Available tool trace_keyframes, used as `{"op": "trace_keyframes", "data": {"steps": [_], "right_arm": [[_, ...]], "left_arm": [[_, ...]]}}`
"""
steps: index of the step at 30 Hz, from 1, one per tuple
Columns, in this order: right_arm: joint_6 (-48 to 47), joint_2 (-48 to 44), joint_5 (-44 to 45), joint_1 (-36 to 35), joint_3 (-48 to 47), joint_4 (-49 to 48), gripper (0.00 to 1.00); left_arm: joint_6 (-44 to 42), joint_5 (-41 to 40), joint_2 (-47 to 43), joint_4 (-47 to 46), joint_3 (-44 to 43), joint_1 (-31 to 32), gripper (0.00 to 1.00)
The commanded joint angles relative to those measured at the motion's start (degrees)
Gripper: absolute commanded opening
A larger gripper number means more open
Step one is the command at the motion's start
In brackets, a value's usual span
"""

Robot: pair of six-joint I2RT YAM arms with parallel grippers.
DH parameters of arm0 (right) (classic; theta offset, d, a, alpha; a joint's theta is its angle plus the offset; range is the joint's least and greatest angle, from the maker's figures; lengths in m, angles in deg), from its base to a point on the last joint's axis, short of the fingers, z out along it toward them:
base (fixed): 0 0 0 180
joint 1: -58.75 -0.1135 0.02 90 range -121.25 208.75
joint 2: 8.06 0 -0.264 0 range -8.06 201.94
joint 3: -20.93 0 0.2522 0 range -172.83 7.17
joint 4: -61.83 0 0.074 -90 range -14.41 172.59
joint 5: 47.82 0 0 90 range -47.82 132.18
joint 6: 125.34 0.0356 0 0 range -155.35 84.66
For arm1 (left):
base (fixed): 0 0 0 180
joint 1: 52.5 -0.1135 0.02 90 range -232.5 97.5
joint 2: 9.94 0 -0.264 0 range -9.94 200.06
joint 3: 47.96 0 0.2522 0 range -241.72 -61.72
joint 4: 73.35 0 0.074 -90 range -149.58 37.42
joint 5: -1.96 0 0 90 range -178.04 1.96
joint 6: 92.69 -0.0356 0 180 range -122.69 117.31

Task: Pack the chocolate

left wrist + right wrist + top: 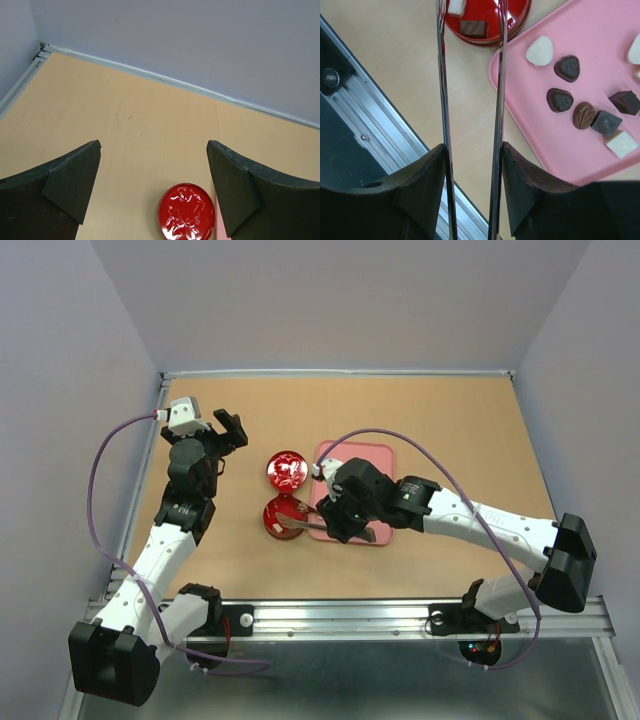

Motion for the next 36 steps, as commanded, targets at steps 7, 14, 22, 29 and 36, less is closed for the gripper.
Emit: {"op": "trace_keyframes", "data": {"steps": [7,14,22,29,36], "right_arm": [[2.59,-4.04,12.94,-0.59,-1.86,-3.69,0.47],[4.17,-5.54,17.52,-0.59,-0.90,-3.78,0.46],[5.23,-6.50,22.27,-0.41,0.33,-3.69,0.46],[7.86,-7.56,25.26,0.56,2.88,-1.94,0.46],[9.36,-7.47,24.12,1.08,4.91,-0.61,0.47]], "left_arm": [[0.33,-0.07,-0.59,-1.63,-2.40,0.33,0.99],[0.42,-0.07,-0.77,-1.45,-2.49,0.33,0.99],[0.51,0.02,-0.85,-1.28,-2.57,0.41,0.99],[0.59,0.20,-0.94,-1.10,-2.66,0.33,0.99],[0.68,0.28,-0.94,-1.28,-2.57,0.41,0.99]]}}
